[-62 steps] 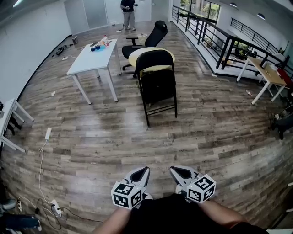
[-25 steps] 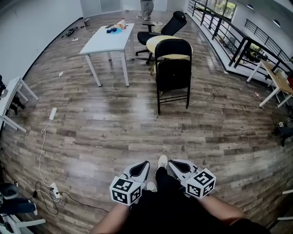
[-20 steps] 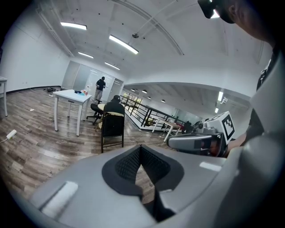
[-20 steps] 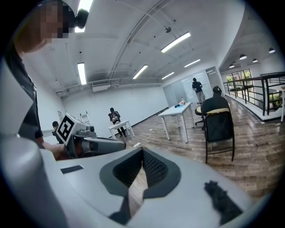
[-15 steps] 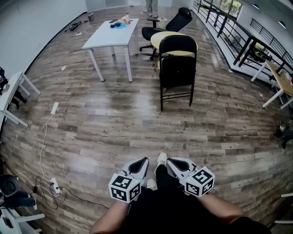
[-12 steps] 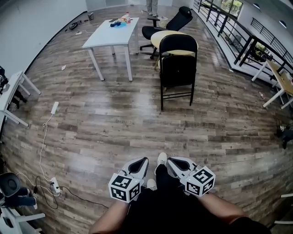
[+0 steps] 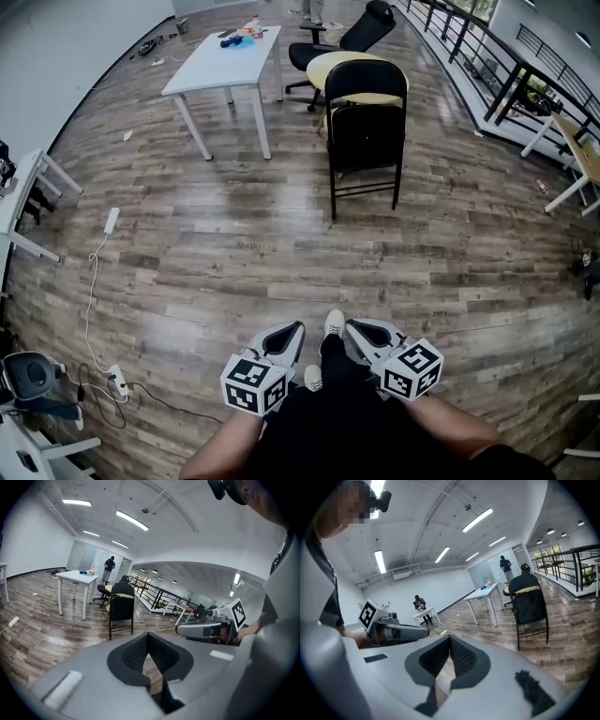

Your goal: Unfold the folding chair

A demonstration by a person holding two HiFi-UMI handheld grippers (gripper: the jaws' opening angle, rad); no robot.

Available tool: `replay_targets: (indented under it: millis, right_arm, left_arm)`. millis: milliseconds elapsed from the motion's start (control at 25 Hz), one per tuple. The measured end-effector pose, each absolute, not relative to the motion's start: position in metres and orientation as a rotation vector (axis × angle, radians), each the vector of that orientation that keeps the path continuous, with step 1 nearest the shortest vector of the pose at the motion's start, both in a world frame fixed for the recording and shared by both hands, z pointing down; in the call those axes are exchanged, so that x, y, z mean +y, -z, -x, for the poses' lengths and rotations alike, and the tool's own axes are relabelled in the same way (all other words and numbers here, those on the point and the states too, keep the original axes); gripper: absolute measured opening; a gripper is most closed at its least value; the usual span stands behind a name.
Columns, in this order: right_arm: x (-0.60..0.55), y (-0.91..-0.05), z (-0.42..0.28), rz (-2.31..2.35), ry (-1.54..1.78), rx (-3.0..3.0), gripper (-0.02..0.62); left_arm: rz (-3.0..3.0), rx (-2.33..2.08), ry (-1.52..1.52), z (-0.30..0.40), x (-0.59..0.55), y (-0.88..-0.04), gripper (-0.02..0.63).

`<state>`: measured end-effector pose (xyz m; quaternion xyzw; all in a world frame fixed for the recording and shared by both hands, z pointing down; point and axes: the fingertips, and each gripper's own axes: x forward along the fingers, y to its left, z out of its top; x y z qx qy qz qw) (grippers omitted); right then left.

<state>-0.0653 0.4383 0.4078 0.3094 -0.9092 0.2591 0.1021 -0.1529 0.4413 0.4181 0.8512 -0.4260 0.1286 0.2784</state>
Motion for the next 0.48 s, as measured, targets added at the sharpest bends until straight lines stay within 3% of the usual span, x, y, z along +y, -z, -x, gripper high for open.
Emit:
replay_targets:
  millis: [480]
  right_arm:
    - [0.378,-0.435,0.049,-0.982,-0.88,-2.625,0.006]
  left_arm:
    - [-2.241,-1.117,-0.397,0.154,0.378,-0.441,0.008]
